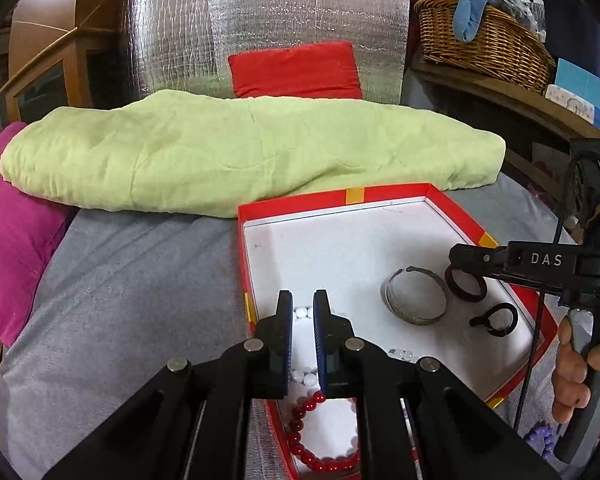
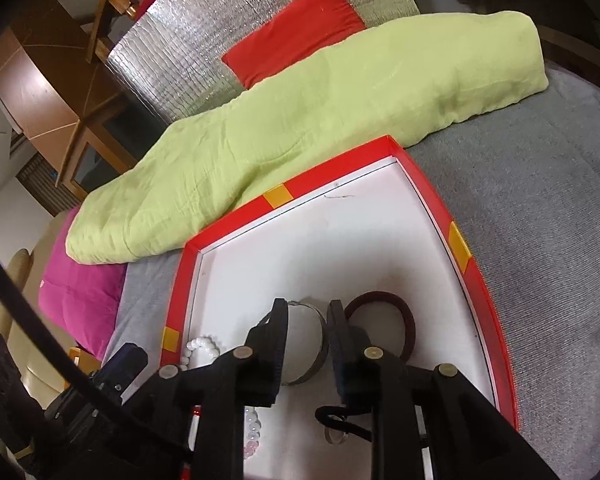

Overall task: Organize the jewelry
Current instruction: 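Open the left tool to drop the white bead bracelet into the tray, then move both tools back from the tray toward the loose bracelets on the bed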

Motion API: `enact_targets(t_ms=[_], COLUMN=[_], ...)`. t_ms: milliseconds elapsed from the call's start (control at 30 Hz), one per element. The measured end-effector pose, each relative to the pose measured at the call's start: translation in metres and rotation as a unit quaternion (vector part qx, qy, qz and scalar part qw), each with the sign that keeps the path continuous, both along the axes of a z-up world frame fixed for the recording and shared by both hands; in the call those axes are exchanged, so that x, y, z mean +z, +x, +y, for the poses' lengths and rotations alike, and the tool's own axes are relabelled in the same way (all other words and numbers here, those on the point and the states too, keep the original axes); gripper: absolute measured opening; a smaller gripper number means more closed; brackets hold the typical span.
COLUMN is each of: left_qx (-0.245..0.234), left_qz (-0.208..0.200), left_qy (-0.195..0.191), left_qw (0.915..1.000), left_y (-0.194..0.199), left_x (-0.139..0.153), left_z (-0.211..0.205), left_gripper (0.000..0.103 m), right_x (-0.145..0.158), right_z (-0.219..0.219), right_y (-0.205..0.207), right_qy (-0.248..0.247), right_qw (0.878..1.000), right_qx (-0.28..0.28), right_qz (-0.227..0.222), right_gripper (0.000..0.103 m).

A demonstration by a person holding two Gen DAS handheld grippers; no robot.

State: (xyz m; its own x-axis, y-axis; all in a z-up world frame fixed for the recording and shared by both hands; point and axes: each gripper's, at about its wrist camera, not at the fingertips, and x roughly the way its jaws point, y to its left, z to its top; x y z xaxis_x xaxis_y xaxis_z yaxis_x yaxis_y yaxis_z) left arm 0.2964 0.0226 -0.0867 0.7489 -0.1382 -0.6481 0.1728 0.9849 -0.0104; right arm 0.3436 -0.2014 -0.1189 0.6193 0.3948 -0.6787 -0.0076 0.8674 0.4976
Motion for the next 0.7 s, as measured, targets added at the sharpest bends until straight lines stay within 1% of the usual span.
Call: enact_targets(t_ms=[233, 267, 300, 333, 367, 400, 467, 533, 567, 600, 700], left_qx=[0.011, 0.013, 0.015, 0.018, 0.022, 0.025, 0.026, 0.026, 0.028, 0.03, 0.031], left_qz=[0.003, 0.005, 0.006, 0.006, 0.003, 0.0, -0.003, -0.002, -0.002, -0.002, -0.001], left_qy=[-0.004, -0.003, -0.002, -0.002, -0.001, 0.0, 0.004, 0.007, 0.009, 0.012, 0.02], left_qw=[0.9999, 0.9999, 0.9999, 0.9998, 0.9998, 0.9997, 0.9996, 0.9996, 0.9996, 0.9995, 0.9993], left_y=[-0.001, -0.001, -0.001, -0.001, -0.002, -0.003, -0.005, -0.006, -0.007, -0.008, -0.011], left_x=[0.003, 0.003, 0.003, 0.003, 0.004, 0.004, 0.006, 0.007, 0.007, 0.007, 0.007], left_z=[0.008, 0.009, 0.01, 0.01, 0.011, 0.011, 0.011, 0.011, 0.011, 0.01, 0.009], left_gripper=[0.01, 0.014, 0.023, 0.029, 0.041, 0.047, 0.049, 0.054, 0.061, 0.064, 0.064], right_x=[0.009, 0.009, 0.009, 0.009, 0.009, 0.01, 0.01, 0.01, 0.01, 0.011, 0.013], right_z=[-0.003, -0.003, -0.003, -0.003, -0.004, -0.004, -0.005, -0.006, -0.006, -0.007, -0.01], right_y=[-0.004, -0.005, -0.005, -0.006, -0.006, -0.007, -0.009, -0.011, -0.013, -0.014, -0.017], right_qy=[0.001, 0.002, 0.003, 0.004, 0.004, 0.002, 0.0, 0.0, -0.001, -0.001, -0.001], right_qw=[1.0, 1.0, 1.0, 1.0, 1.0, 1.0, 1.0, 1.0, 1.0, 1.0, 1.0], right_qx=[0.001, 0.001, 0.002, 0.003, 0.003, 0.004, 0.005, 0.005, 0.004, 0.003, 0.0], right_qz=[-0.007, -0.006, -0.004, -0.003, -0.002, -0.002, -0.001, 0.002, 0.004, 0.005, 0.005], right_gripper=[0.022, 0.022, 0.022, 0.022, 0.022, 0.022, 0.022, 0.022, 0.022, 0.022, 0.023])
